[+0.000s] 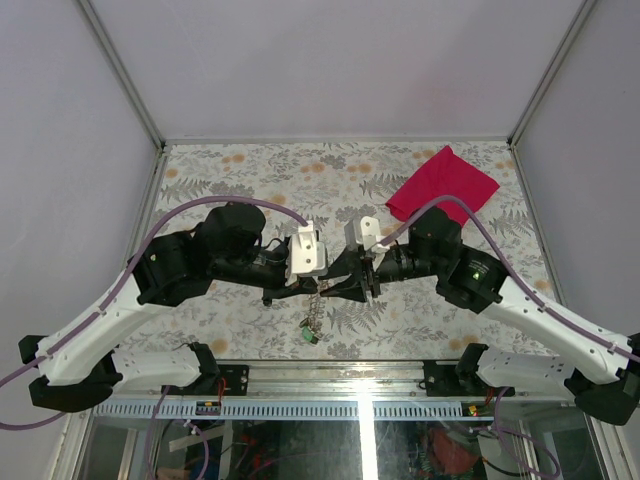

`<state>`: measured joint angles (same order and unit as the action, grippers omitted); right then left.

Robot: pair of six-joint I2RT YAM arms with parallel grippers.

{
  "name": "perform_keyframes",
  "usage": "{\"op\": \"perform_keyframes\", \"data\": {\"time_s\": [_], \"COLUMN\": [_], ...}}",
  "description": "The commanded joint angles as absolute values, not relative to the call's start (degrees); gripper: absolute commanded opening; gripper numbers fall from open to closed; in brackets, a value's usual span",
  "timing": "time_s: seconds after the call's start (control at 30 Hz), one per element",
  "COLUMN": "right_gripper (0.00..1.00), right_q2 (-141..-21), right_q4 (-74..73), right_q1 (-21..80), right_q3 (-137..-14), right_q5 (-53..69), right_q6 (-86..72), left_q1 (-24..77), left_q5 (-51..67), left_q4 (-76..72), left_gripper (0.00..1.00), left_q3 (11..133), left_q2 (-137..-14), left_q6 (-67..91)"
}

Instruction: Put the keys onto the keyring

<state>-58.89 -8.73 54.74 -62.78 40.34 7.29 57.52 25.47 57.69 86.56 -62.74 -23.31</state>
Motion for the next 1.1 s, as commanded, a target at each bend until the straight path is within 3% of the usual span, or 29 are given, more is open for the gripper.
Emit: {"op": "perform_keyframes", "data": {"time_s": [0.0,0.37,0.47,0.63,0.73,1.07], "right_gripper": [0.37,0.00,0.00,0.00,0.00,0.00], "right_q2": [-59.96,-59.74,-58.14,-55.51,-54.35,-52.26], "right_q4": [-5.60,-5.62,-2.82,1.69,3.92,6.95], "right_q1": [54.77,54.77,54.77,54.78,54.76,54.78], "right_q3": [-63.71,-62.90,-61.58,-60.47,-59.83,-59.18], "right_q5": [42.34,39.44,38.73,38.80,39.46,39.84], "right_q6": [6.77,6.71,5.51,3.66,2.44,-0.06], "left_q1": [58.09,58.41,58.33,58.41,58.37,58.43], "left_q5": [24.91,22.90,22.45,21.92,22.38,24.77], "left_q4": [56.44,56.24,54.90,50.23,47.59,45.75], "left_gripper": [0.00,0.00,0.01,0.22,0.29,0.33], "left_q3": [89.51,90.10,89.31,86.77,85.04,81.79], "left_q2": [-62.56,-62.53,-61.67,-58.54,-56.44,-54.21], "left_q6": [-24.28,-23.74,-23.17,-21.80,-21.05,-20.16]}}
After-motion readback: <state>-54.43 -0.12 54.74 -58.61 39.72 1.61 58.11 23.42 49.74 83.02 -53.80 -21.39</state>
